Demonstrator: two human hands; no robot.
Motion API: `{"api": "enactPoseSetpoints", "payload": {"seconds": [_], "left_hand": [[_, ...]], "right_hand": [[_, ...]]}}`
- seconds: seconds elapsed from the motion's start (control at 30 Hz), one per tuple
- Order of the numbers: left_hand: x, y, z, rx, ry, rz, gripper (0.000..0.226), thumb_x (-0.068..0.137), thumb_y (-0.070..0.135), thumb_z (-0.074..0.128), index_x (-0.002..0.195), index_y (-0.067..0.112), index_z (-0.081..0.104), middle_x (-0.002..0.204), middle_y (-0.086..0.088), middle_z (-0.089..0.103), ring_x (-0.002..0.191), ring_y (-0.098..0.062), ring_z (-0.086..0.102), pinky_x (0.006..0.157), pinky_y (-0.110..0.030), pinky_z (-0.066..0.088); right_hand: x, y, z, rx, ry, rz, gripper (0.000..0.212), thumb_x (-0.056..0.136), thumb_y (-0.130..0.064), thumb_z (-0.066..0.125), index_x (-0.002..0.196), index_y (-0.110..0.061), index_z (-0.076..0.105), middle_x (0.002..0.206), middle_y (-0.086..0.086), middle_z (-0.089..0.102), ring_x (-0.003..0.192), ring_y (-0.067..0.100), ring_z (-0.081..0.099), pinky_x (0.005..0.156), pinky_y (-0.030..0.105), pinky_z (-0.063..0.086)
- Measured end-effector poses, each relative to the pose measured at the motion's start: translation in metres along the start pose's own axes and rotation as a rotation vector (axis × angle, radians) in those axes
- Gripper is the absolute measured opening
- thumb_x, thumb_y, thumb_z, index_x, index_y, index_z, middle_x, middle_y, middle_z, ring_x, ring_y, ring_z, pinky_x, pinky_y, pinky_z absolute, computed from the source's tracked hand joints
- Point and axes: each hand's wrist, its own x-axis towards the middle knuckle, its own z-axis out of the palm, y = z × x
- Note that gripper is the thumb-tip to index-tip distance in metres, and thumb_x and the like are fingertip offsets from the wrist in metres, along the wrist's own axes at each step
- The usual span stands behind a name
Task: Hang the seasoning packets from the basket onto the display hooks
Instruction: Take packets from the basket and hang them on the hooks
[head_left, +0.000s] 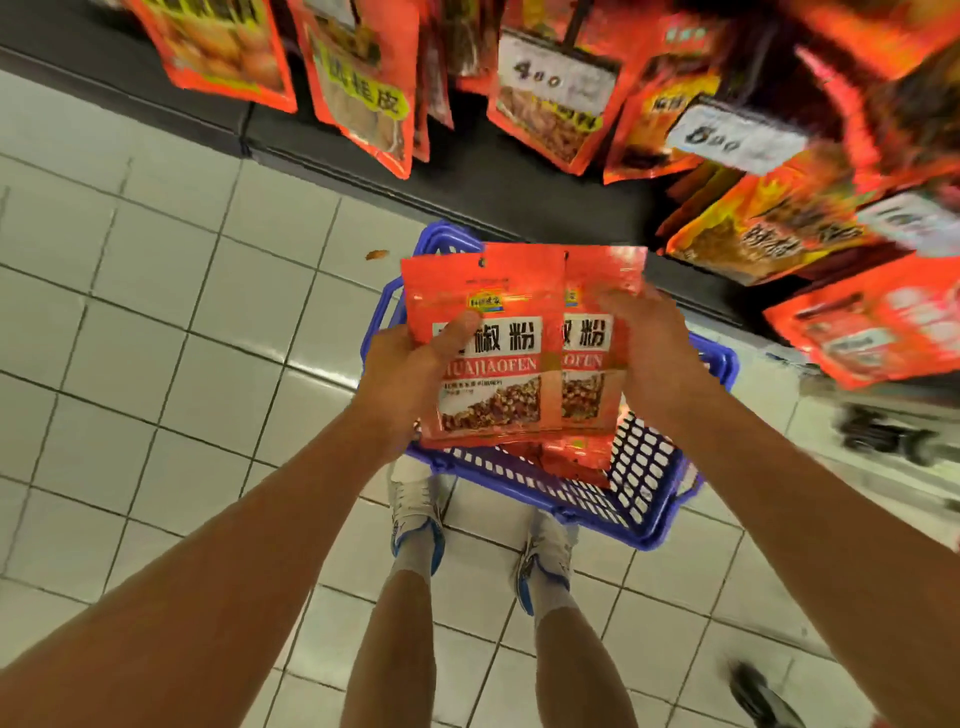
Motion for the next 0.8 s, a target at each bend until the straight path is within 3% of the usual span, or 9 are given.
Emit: {"api": "enactPoseSetpoints", "payload": {"seconds": [0.17,0.27,0.4,0.5,0.57,0.63,0.8], "left_hand": [[-0.082,0.095,0.008,-0.050,0.034,0.150,0.010,0.089,0.021,0.076,0.092,0.012,0.077,0.090,-0.011,0.079,0.081,-0.031,0.077,0.070,-0.042,0.064],[-0.141,0.165,0.009,-0.081,0.042,0.262,0.006,0.085,0.009,0.077,0.091,0.011,0.076,0.087,-0.012,0.079,0.076,-0.028,0.077,0.065,-0.036,0.061],[-0.224,0.254,0.015,-0.096,-0.014,0.422,0.012,0.087,0.004,0.073,0.086,0.016,0.074,0.082,-0.004,0.079,0.073,-0.021,0.076,0.066,-0.035,0.060],[-0.289,0.315,0.022,-0.115,-0.077,0.559,0.010,0.092,0.011,0.070,0.089,0.019,0.074,0.084,0.000,0.079,0.074,-0.016,0.075,0.063,-0.030,0.060],[-0.329,0.353,0.024,-0.105,-0.109,0.643,0.008,0.092,0.014,0.070,0.090,0.019,0.076,0.087,-0.003,0.079,0.076,-0.018,0.076,0.065,-0.034,0.061],[-0.365,0.388,0.024,-0.112,-0.131,0.714,0.010,0.090,0.014,0.072,0.087,0.021,0.078,0.086,-0.005,0.079,0.074,-0.020,0.076,0.063,-0.036,0.061],[-0.440,0.474,0.030,-0.114,-0.173,0.889,0.027,0.091,0.007,0.069,0.077,0.027,0.081,0.081,-0.002,0.079,0.070,-0.018,0.076,0.063,-0.038,0.062]], "right_hand": [[-0.091,-0.107,0.006,-0.022,0.020,-0.238,0.023,0.095,-0.029,0.067,0.078,-0.023,0.080,0.080,0.002,0.078,0.069,0.020,0.075,0.062,0.036,0.060],[-0.156,-0.180,0.011,-0.048,0.037,-0.340,0.022,0.086,-0.035,0.071,0.086,-0.013,0.071,0.087,0.020,0.067,0.081,0.032,0.063,0.072,0.054,0.055],[-0.246,-0.266,0.020,0.036,0.031,-0.440,0.011,0.087,-0.021,0.070,0.080,-0.014,0.073,0.083,0.011,0.074,0.078,0.030,0.068,0.074,0.054,0.058],[-0.314,-0.328,0.027,0.056,0.019,-0.591,0.015,0.083,-0.020,0.068,0.071,-0.021,0.077,0.074,-0.003,0.075,0.066,0.015,0.070,0.069,0.036,0.059],[-0.356,-0.365,0.030,0.034,0.030,-0.691,0.025,0.091,-0.021,0.067,0.068,-0.023,0.076,0.072,-0.004,0.074,0.067,0.016,0.069,0.073,0.038,0.058],[-0.392,-0.400,0.032,0.010,0.051,-0.780,0.033,0.098,-0.022,0.064,0.068,-0.027,0.076,0.071,-0.006,0.073,0.066,0.014,0.069,0.066,0.036,0.059],[-0.468,-0.488,0.038,0.029,0.112,-1.001,0.012,0.086,-0.034,0.068,0.079,-0.031,0.078,0.082,-0.004,0.078,0.078,0.018,0.073,0.076,0.042,0.061]]}}
